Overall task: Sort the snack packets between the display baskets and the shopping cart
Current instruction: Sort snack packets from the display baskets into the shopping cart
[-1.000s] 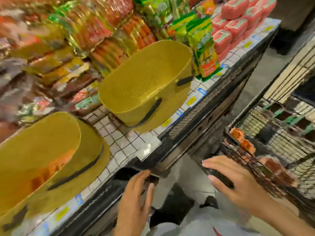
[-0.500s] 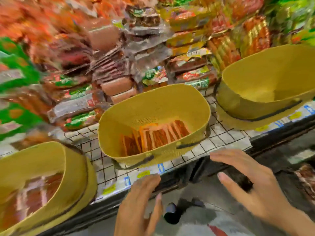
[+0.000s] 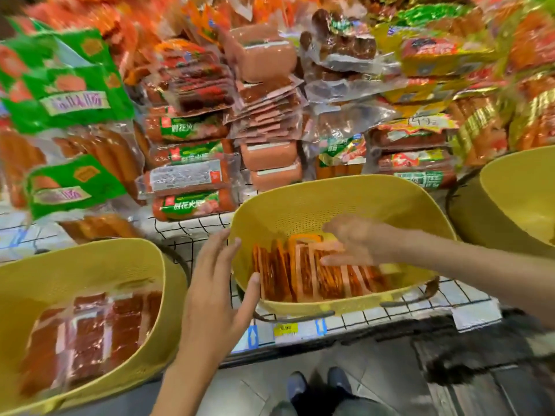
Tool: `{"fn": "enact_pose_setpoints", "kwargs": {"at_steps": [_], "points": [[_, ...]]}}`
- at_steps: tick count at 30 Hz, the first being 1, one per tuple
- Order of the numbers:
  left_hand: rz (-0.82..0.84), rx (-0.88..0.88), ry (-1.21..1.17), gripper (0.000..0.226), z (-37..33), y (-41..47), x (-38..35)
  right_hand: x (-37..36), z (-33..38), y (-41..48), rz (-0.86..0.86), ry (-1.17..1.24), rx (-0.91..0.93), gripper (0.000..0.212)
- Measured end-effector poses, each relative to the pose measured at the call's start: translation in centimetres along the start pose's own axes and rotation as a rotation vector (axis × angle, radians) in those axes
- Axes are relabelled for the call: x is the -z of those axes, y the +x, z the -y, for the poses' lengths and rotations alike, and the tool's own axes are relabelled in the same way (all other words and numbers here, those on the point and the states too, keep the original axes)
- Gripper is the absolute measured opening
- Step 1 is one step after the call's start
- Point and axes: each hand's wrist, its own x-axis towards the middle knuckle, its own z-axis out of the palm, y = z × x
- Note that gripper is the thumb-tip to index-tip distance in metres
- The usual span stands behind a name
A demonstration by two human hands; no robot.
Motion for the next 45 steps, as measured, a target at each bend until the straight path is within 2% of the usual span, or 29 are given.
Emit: {"fn": "enact_pose_setpoints", "kwargs": {"at_steps": [2,4,5,7,9,11,16,20,22,24,25,26,28,30,31,33,36,37,40,43,45], "points": [[0.022,0.027,-0.027,0.052,0.5,-0.2,-0.4,-0.9,-0.1,2.5,0.179,-0.14,-0.062,0.074],[0.027,0.036,-0.05,0.052,0.8,-0.3,-0.5,-1.9,-0.2,3.8,0.246,-0.204,-0.08,0.072],[0.03,0.034,-0.052,0.052,0.9,-0.3,-0.6,-2.2,-0.3,3.9,0.215,-0.207,-0.075,0.068],[0.04,0.024,-0.045,0.052,1.0,-0.2,-0.6,-2.2,-0.9,3.9,0.046,-0.171,-0.056,0.054],[0.046,0.026,-0.027,0.053,1.0,-0.1,-0.5,-1.6,-1.6,3.7,-0.08,0.004,-0.015,0.033],[0.044,0.027,-0.013,0.053,0.8,0.1,-0.3,-0.9,-2.2,3.2,-0.064,0.318,0.038,0.018],[0.03,0.073,-0.109,0.061,-0.8,1.7,0.3,2.0,-1.4,1.4,-0.131,0.827,0.265,0.019],[0.135,0.324,-0.521,0.075,-3.4,4.7,0.4,5.6,1.0,0.9,-0.26,1.047,0.503,0.018],[0.159,0.407,-0.727,0.056,-3.6,5.7,0.1,6.2,1.8,1.3,-0.278,1.177,0.528,0.017],[0.118,0.438,-0.798,0.027,-3.3,6.0,0.1,5.3,1.5,2.1,-0.271,1.225,0.426,0.009],[0.084,0.456,-0.807,0.018,-3.1,5.8,0.2,4.4,1.0,2.6,-0.257,1.134,0.334,0.009],[0.053,0.486,-0.819,0.015,-2.8,5.6,0.2,3.2,0.4,3.1,-0.218,0.922,0.249,0.019],[0.017,0.545,-0.853,0.015,-2.2,5.1,0.3,0.4,-0.6,3.9,0.053,0.353,0.102,0.048],[0.007,0.575,-0.866,0.017,-2.0,4.9,0.4,-1.9,-0.9,4.2,0.324,-0.061,-0.027,0.068],[0.008,0.585,-0.862,0.018,-2.0,4.8,0.5,-2.6,-1.0,4.2,0.351,-0.17,-0.044,0.076],[0.025,0.601,-0.851,0.024,-2.0,4.6,0.5,-3.4,-1.0,4.1,0.267,-0.231,-0.046,0.078],[0.049,0.642,-0.886,0.031,-2.3,4.5,0.3,-2.7,-1.3,4.1,0.029,-0.103,-0.033,0.045],[0.058,0.645,-0.902,0.034,-2.4,4.6,0.3,-1.9,-1.5,4.0,0.0,-0.013,-0.024,0.036],[0.025,0.556,-0.836,0.038,-2.7,5.1,0.2,2.2,-2.6,3.0,0.032,0.519,0.11,0.015],[0.005,0.516,-0.802,0.041,-3.1,6.0,0.1,6.7,-1.9,0.6,-0.072,0.938,0.277,0.017],[0.055,0.515,-0.854,0.034,-3.5,6.5,0.1,8.5,0.0,-0.2,-0.131,1.003,0.355,0.021]]}}
